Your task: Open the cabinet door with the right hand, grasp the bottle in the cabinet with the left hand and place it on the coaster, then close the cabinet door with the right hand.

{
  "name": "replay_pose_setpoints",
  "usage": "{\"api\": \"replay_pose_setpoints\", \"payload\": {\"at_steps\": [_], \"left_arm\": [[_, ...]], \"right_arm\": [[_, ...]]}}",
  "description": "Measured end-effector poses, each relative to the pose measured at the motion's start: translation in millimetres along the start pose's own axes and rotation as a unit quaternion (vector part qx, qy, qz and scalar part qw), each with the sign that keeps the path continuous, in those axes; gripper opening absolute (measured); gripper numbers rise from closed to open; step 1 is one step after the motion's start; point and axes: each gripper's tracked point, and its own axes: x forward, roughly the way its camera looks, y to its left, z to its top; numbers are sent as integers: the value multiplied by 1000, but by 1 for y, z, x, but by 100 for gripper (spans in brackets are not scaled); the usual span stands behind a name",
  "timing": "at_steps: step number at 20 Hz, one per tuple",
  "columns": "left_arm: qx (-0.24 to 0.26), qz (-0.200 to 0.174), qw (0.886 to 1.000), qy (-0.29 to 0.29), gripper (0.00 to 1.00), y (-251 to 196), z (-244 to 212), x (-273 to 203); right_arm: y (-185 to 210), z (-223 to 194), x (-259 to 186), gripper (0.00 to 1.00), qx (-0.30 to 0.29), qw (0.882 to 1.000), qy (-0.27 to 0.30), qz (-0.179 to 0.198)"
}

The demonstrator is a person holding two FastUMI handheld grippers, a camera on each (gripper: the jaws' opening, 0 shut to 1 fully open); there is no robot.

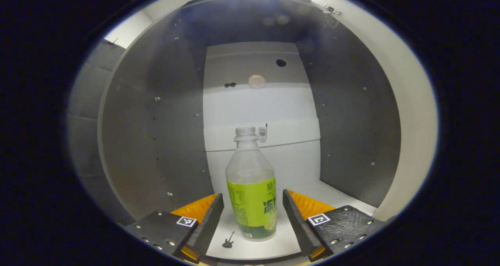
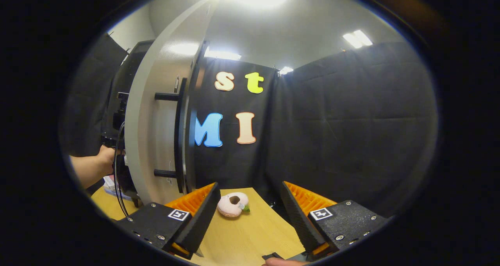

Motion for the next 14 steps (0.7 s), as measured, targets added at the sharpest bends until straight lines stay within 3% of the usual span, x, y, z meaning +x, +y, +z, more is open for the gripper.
{"api": "replay_pose_setpoints", "payload": {"at_steps": [6,7,8,13,14], "left_arm": [[-15,-10,1000,9,86,-2,-10,13],[-18,-4,1000,7,90,1,-11,12],[-21,-8,1000,8,66,-1,-11,13],[-9,-18,999,-30,65,0,16,0],[-6,-21,999,-35,61,0,24,-9]], "right_arm": [[12,-8,13,94,-19,1000,9,6],[12,-8,13,93,-17,1000,9,7],[11,-8,11,93,-16,1000,9,8],[5,-5,8,93,-5,1000,2,4],[4,-5,8,94,-2,1000,1,5]]}}
